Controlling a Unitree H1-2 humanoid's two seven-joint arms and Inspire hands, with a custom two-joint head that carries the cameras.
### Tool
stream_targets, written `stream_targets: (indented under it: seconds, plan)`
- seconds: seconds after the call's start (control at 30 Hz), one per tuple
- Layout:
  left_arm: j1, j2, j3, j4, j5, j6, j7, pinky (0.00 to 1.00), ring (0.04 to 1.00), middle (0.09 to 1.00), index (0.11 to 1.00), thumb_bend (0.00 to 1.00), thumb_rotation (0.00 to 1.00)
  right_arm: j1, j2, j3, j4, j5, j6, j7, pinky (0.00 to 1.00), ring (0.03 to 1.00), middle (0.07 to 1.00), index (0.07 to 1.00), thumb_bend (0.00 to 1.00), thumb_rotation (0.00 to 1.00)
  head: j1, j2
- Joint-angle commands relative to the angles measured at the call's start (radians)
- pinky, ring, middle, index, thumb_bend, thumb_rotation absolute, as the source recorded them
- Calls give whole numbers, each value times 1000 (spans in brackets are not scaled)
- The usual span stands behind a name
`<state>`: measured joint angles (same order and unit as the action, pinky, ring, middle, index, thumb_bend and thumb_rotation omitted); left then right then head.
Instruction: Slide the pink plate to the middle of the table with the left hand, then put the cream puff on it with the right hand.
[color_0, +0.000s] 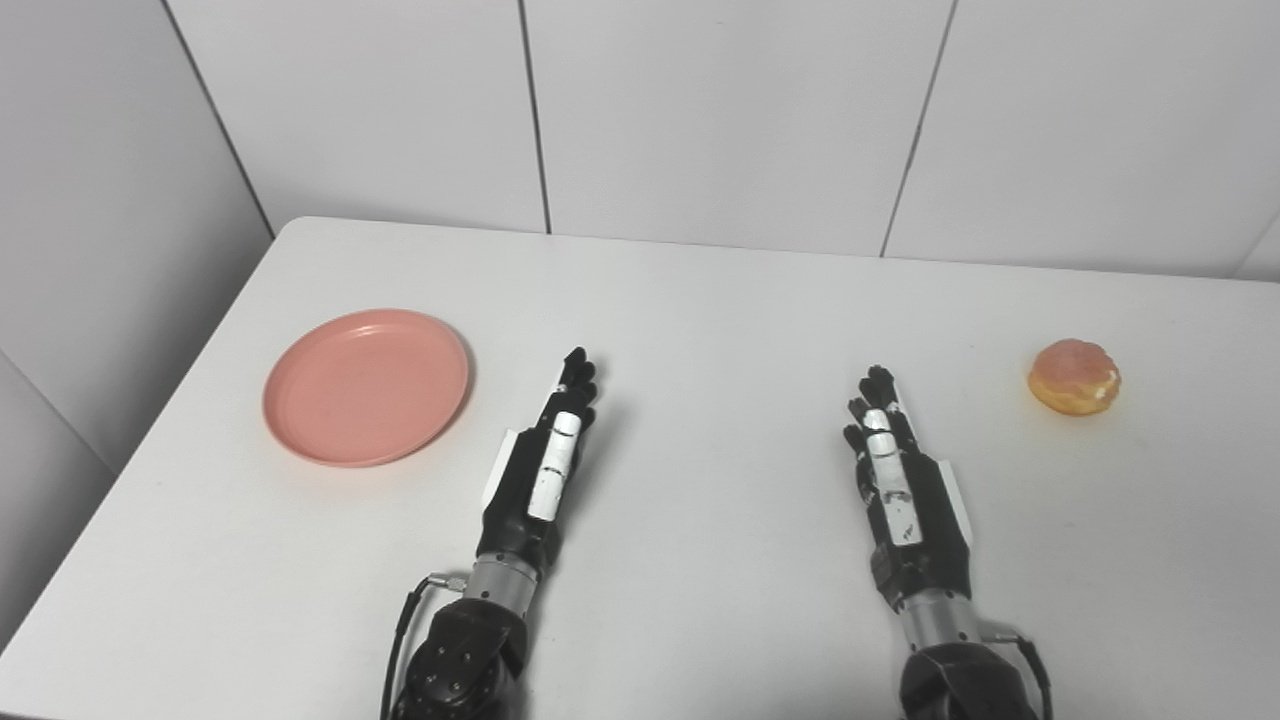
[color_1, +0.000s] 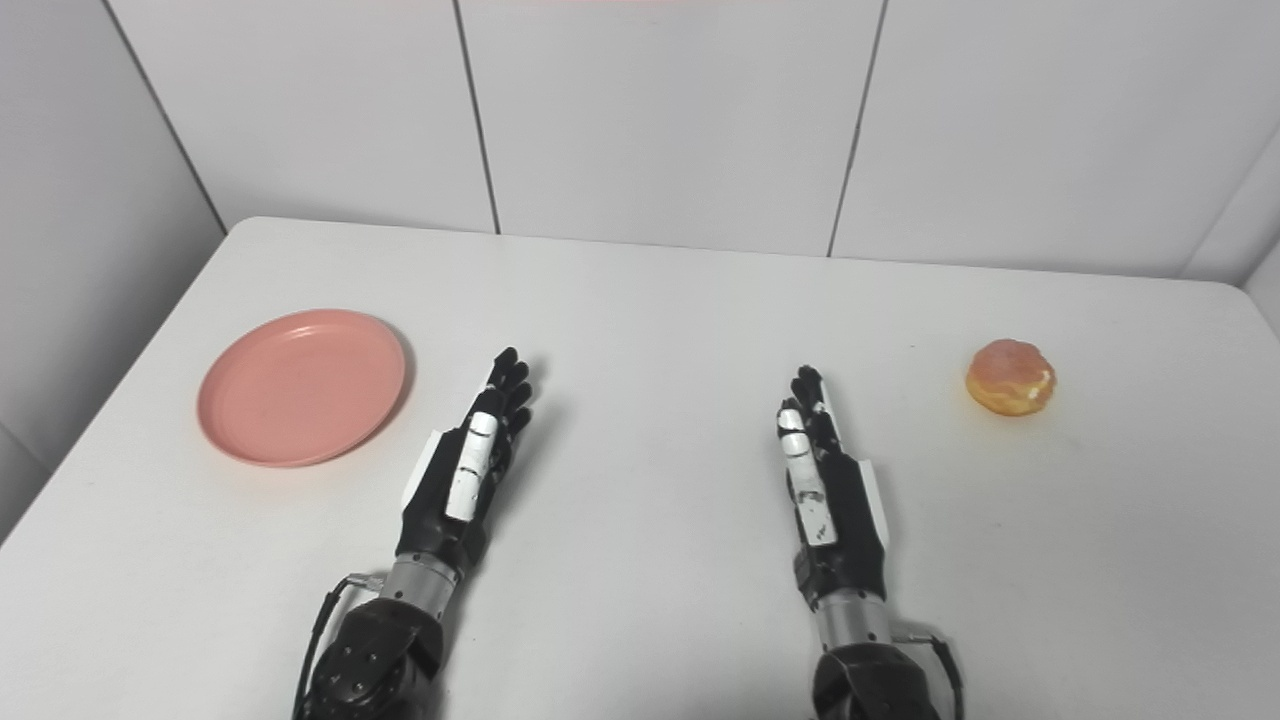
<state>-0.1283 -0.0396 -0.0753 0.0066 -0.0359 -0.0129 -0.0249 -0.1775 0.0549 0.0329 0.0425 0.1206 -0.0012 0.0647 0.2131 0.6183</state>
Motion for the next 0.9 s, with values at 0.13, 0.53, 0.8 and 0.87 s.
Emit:
stream_targets:
  seconds: [0.13,0.53,0.8,0.87]
  plan:
    - [-15,-49,-29,60,48,-67,26,1000,1000,1000,994,614,1000,2,-42,-31,57,51,-52,48,1000,1000,1000,1000,611,865,111,-58]
    - [-117,-38,78,90,65,-182,108,999,965,962,952,617,1000,-7,-61,-55,127,84,-93,78,1000,1000,1000,1000,645,835,127,-90]
    - [-177,2,177,36,56,-139,168,915,852,848,840,704,1000,-8,-56,-46,130,71,-97,78,1000,1000,1000,1000,672,843,121,-93]
    - [-188,12,196,25,54,-128,176,904,842,839,830,716,1000,-9,-53,-47,135,72,-98,78,1000,1000,1000,1000,670,846,121,-93]
